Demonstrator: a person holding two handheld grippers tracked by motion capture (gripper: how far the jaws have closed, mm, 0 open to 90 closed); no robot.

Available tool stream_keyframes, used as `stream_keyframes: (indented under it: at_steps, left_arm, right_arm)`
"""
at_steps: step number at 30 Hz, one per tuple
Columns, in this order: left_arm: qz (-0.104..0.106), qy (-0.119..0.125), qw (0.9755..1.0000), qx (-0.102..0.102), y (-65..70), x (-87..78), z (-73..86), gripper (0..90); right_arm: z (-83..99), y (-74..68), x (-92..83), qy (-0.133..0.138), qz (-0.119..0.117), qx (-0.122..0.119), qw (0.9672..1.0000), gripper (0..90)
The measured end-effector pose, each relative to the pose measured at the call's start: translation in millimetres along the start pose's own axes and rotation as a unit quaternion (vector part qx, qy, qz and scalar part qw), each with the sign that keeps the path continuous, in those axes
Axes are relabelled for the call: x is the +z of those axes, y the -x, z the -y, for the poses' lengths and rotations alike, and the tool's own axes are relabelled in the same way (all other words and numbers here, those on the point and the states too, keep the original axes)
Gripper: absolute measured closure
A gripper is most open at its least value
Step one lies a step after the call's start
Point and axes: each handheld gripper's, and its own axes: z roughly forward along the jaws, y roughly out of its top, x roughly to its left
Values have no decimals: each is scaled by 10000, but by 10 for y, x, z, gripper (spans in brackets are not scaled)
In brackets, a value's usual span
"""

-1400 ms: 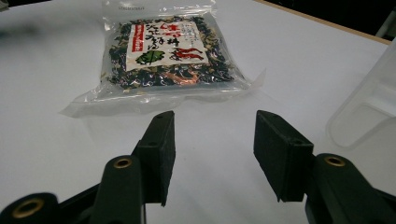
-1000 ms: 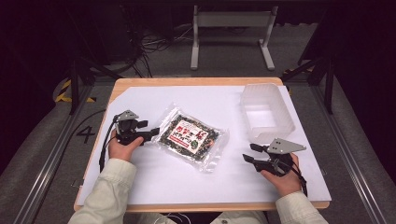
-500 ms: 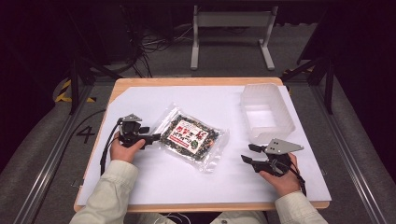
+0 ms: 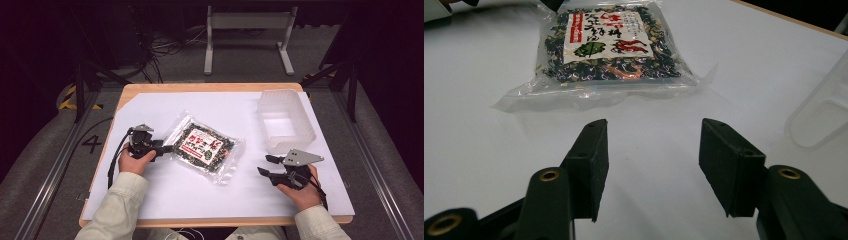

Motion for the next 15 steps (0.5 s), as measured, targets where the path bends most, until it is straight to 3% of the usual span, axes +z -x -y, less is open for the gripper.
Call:
stream_keyframes:
  at_steps: [11,15]
  left_arm:
    - [10,13,10000,71,28,-19,13,589]
    - [81,12,10000,30,35,-23,21,672]
  right_arm:
    - [-3,-10,9,-17,-5,-30,10000,448]
    - [-3,-12,12,-21,-19,-37,10000,448]
